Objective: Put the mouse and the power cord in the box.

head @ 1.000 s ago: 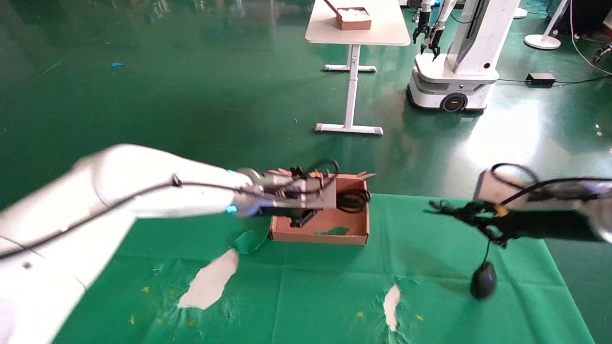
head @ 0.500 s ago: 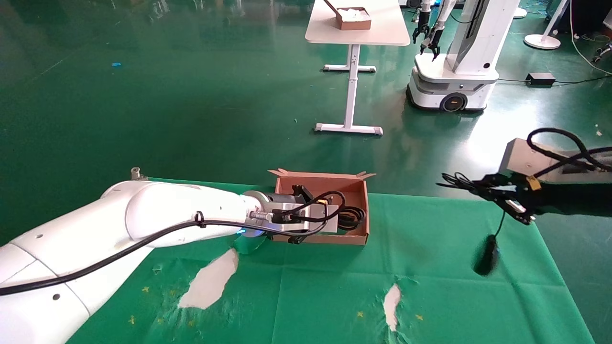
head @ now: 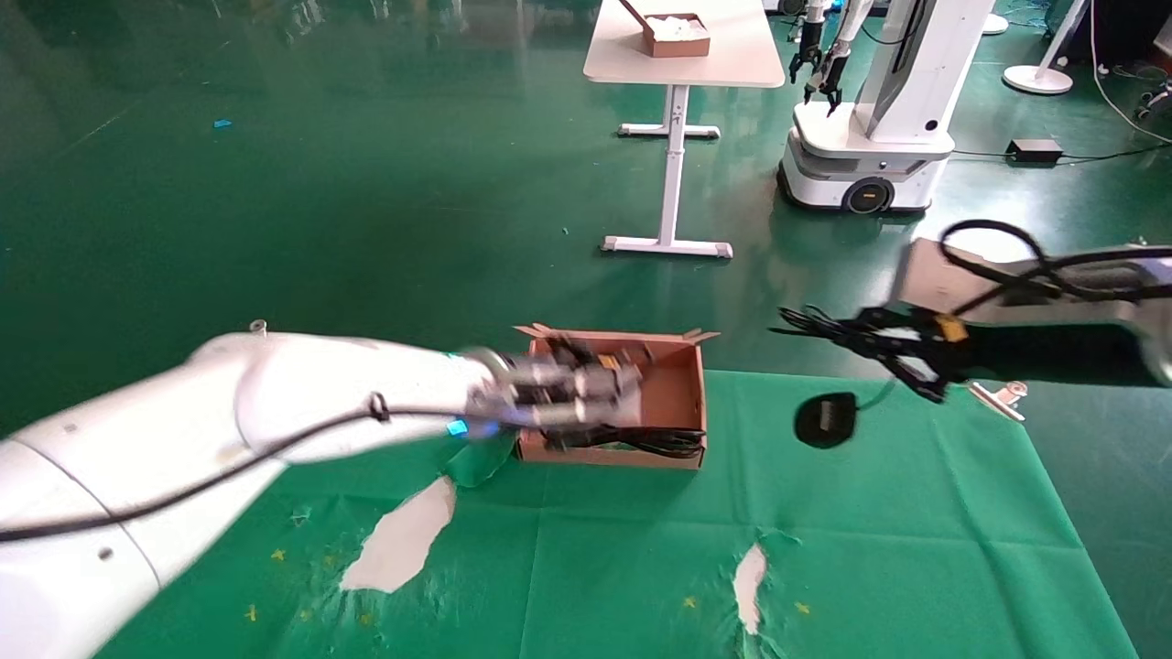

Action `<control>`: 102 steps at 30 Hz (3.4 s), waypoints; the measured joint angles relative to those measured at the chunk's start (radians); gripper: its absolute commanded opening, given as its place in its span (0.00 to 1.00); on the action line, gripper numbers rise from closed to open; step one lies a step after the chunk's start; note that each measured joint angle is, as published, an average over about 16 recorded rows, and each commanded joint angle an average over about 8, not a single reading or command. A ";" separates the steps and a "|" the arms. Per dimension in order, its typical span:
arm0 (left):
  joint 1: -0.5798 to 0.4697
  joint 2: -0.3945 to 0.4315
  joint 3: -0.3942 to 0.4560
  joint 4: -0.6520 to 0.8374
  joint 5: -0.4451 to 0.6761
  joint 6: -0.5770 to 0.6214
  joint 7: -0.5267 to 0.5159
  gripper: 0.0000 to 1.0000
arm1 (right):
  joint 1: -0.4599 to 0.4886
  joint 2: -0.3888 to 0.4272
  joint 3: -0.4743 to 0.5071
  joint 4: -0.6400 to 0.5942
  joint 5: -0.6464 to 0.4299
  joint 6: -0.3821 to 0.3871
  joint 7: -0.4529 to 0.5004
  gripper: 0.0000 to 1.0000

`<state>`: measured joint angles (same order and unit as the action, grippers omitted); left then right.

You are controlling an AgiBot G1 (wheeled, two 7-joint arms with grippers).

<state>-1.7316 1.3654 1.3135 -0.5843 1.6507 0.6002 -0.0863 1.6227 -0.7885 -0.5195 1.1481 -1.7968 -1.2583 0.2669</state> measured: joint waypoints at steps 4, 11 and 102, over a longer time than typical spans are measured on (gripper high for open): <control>-0.027 -0.022 0.007 0.065 -0.022 0.000 -0.009 1.00 | 0.021 -0.063 -0.011 -0.032 -0.010 0.028 -0.031 0.00; -0.075 -0.111 0.017 0.117 -0.039 0.078 -0.024 1.00 | 0.064 -0.210 -0.039 -0.142 -0.030 0.095 -0.108 0.00; 0.483 -0.659 -0.774 -0.598 -0.677 0.728 -0.160 1.00 | -0.434 0.038 0.153 -0.022 0.871 -0.113 -0.116 1.00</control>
<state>-1.2484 0.7066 0.5399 -1.1825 0.9733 1.3285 -0.2460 1.1887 -0.7506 -0.3663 1.1257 -0.9256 -1.3713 0.1507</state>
